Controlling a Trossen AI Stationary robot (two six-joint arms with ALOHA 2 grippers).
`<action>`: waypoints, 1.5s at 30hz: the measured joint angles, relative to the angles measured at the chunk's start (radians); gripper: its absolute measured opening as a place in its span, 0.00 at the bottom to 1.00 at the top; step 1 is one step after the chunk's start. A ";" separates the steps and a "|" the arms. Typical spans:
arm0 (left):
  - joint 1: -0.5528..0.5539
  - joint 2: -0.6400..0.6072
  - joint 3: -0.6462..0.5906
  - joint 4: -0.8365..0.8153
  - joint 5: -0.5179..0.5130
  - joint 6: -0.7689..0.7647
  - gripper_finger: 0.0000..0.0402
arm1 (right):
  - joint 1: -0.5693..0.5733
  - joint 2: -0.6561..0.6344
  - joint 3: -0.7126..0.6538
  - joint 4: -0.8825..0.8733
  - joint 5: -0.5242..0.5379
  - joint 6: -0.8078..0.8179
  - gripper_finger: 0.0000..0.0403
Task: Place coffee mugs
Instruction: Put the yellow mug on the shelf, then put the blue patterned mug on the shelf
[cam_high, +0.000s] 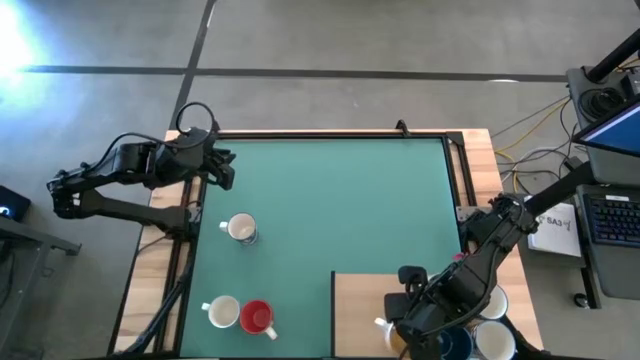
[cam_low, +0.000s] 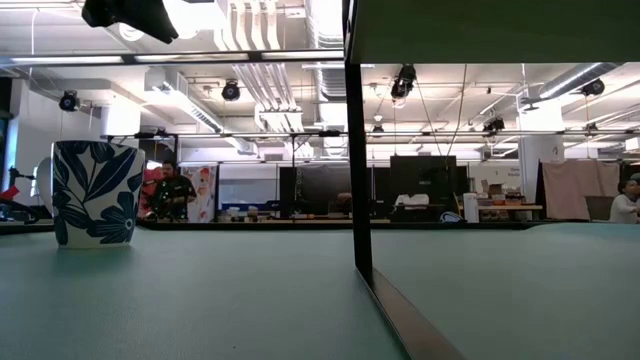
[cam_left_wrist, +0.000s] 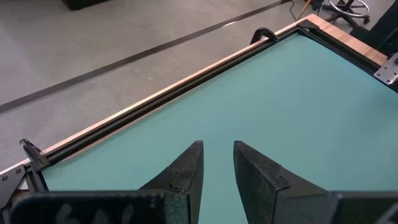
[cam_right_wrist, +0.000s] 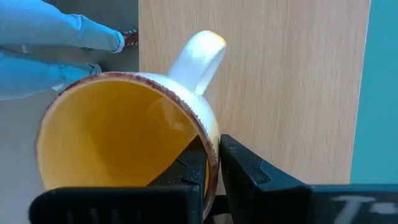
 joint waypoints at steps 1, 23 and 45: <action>0.000 0.000 0.000 0.000 0.000 0.000 0.18 | 0.000 0.000 0.000 0.000 0.000 0.000 0.07; 0.000 0.000 0.000 -0.021 0.003 0.000 0.18 | 0.000 0.000 0.002 0.008 -0.088 0.016 0.18; 0.000 0.002 0.000 -0.021 0.041 -0.021 0.18 | -0.021 -0.014 0.122 -0.016 0.029 -0.014 0.17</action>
